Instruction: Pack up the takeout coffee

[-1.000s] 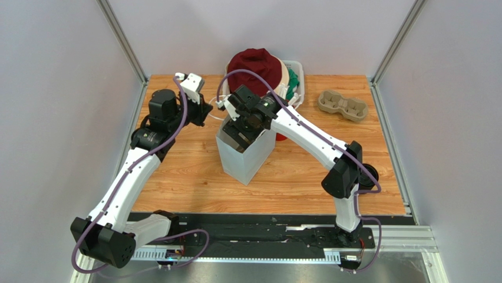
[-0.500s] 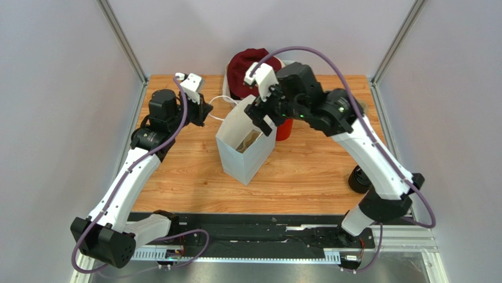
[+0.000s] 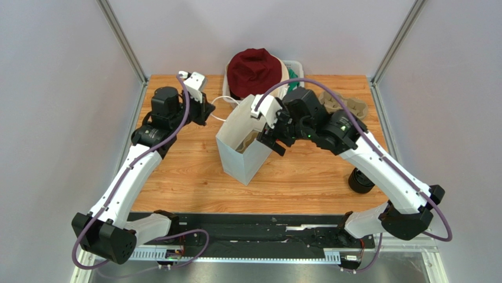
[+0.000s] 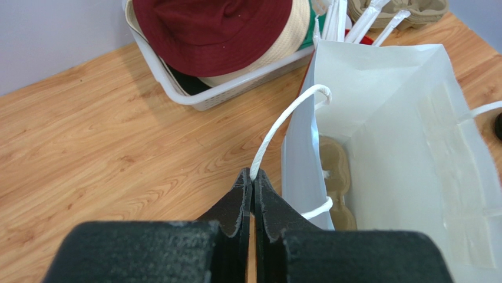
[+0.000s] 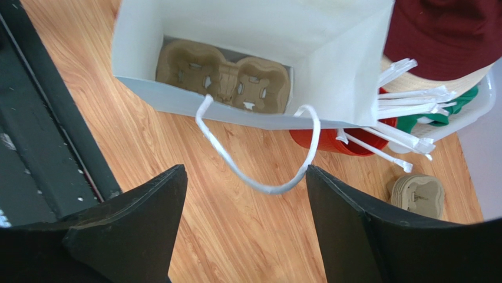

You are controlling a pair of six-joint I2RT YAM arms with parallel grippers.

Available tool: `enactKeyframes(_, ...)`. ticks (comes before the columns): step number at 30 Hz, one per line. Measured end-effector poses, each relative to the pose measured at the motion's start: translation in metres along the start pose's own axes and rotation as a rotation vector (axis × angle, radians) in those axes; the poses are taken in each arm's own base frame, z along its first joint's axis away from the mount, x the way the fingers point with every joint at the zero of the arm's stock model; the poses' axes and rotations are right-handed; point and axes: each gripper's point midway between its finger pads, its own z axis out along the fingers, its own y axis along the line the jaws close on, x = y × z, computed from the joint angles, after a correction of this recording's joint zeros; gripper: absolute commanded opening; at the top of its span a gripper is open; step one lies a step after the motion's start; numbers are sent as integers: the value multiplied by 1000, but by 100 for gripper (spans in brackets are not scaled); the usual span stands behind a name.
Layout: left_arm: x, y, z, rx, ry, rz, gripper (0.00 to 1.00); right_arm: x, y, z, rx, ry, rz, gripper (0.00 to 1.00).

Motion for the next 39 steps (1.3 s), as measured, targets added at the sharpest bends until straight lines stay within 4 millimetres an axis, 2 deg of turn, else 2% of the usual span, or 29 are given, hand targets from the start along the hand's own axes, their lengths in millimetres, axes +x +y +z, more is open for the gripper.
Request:
enactKeyframes(3,-3,-2,-1,6,0,4,5,20,3,20,-1,54,-32,65)
enactKeyframes(4,-5,-3,-1,9,-2,6,5,23,1,25,8,60,-43,54)
enactKeyframes(5,-6,-4,-2,12,-4,7,5,24,0,28,14,56,-54,49)
enactKeyframes(8,-9,-6,-2,20,-6,10,5,17,-6,31,40,18,-77,34)
enactKeyframes(9,-10,-7,-3,23,-4,11,5,13,-8,30,50,-2,-82,32)
enactKeyframes(12,-10,-8,-3,30,-2,17,5,2,-14,21,76,-58,-91,15)
enactKeyframes(13,-10,-8,-4,32,0,20,5,-4,-16,16,90,-85,-92,0)
enactKeyframes(18,-14,-10,-5,46,1,30,5,-19,-23,2,131,-156,-103,0)
enactKeyframes(19,-17,-11,-6,49,-2,33,5,-20,-24,1,134,-163,-105,6)
enactKeyframes(20,-19,-12,-6,54,-6,35,5,-21,-25,0,136,-167,-107,6)
enactKeyframes(22,-23,-14,-7,60,-12,39,5,-22,-25,0,138,-171,-114,3)
enactKeyframes(24,-26,-15,-8,64,-16,44,5,-23,-26,0,139,-171,-120,8)
enactKeyframes(25,-27,-16,-8,66,-18,46,5,-23,-26,0,139,-172,-122,21)
enactKeyframes(28,-28,-16,-9,66,-17,51,5,-23,-25,0,134,-174,-130,37)
enactKeyframes(31,-28,-17,-8,69,-11,54,5,-24,-24,-1,130,-178,-141,42)
enactKeyframes(39,-23,-19,-7,77,6,55,5,-25,-13,-1,68,-198,-155,43)
